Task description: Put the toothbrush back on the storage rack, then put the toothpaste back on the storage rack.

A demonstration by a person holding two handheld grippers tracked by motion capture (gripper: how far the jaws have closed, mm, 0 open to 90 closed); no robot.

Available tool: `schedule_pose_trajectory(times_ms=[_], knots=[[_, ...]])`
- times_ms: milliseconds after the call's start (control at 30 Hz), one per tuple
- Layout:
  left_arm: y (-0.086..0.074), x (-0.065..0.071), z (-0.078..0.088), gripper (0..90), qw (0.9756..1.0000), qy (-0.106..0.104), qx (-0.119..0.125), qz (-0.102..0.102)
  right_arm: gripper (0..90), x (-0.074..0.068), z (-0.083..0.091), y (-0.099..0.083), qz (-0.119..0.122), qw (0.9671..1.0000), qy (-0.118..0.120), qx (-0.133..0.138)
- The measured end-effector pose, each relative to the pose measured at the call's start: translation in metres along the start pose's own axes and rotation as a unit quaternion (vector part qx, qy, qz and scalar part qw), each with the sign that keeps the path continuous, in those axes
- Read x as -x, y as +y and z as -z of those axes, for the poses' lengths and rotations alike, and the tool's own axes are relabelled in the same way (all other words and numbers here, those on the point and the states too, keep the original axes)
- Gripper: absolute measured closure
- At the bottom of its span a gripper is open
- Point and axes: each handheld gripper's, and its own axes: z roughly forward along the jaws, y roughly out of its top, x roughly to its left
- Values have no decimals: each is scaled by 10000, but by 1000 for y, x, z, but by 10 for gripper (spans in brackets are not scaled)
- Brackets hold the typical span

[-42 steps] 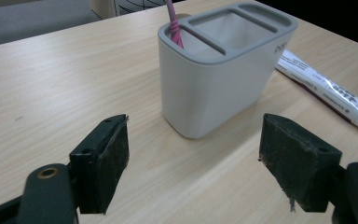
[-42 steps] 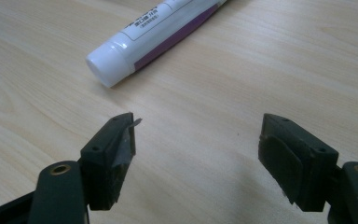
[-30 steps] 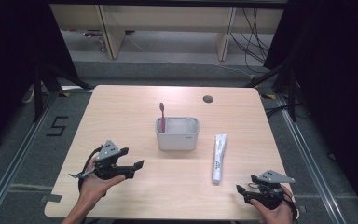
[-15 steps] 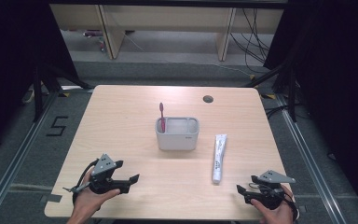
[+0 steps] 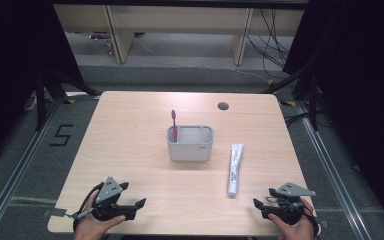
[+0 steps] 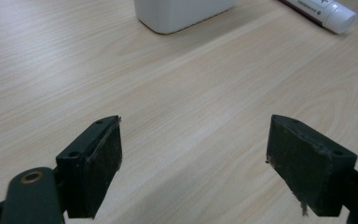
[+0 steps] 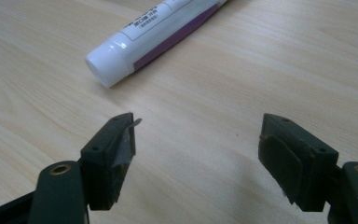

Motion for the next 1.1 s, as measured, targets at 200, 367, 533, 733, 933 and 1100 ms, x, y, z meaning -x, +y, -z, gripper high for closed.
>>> schedule_pose_trajectory(times_ms=[200, 367, 533, 733, 933, 1100], knots=[[-8, 2, 5, 178, 9998, 77, -128, -120, 280, -1, 0, 0, -13, 10000, 3, 0], [-11, 3, 8, 179, 9993, 109, -233, -283, 280, 0, -1, 0, 10, 10000, 54, 21], [-14, 8, 11, 179, 9991, 77, -281, -308, 280, 0, -1, 0, 6, 10000, 50, 23], [-18, 13, 12, 179, 9982, 104, -408, -434, 280, -1, -1, 0, 34, 10000, 10, -17], [-18, 14, 12, 179, 9981, 133, -383, -454, 280, -1, -1, 2, -9, 10000, 0, 18], [-18, 15, 10, 182, 9984, 91, -334, -444, 277, -4, -4, 8, -175, 9997, 120, -74]])
